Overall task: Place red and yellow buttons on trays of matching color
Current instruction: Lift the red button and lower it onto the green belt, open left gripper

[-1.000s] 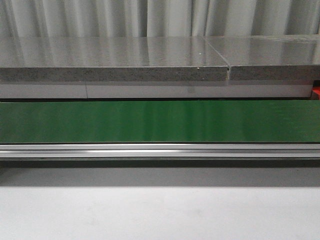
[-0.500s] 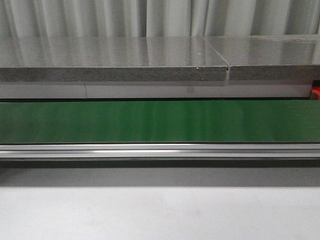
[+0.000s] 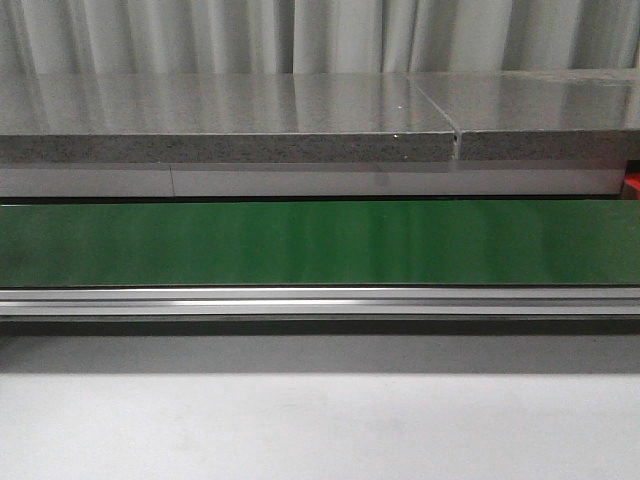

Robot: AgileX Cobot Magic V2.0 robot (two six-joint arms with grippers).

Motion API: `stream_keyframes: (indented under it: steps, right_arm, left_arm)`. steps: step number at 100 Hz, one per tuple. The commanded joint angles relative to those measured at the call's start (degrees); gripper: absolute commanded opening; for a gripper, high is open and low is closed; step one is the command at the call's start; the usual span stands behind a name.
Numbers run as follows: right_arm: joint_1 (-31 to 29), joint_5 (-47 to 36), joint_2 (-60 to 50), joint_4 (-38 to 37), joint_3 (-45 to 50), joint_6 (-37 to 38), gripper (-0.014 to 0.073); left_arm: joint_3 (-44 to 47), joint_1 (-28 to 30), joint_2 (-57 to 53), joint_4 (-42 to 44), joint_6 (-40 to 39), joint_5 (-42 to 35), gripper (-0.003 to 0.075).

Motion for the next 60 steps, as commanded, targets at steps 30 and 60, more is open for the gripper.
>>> stream_keyframes:
  steps: [30,60]
  right_arm:
    - [-0.01,-3.49,-0.40,0.39,-1.43,-0.48,-0.0068]
    - [-0.01,-3.49,-0.40,0.39,-1.43,-0.48,-0.0068]
  left_arm:
    - [-2.18,-0.39,-1.83,-2.09,1.88,-1.84,0.0624]
    - [-6.61,-0.39,-3.02,-2.09,1.88,-2.09,0.0622]
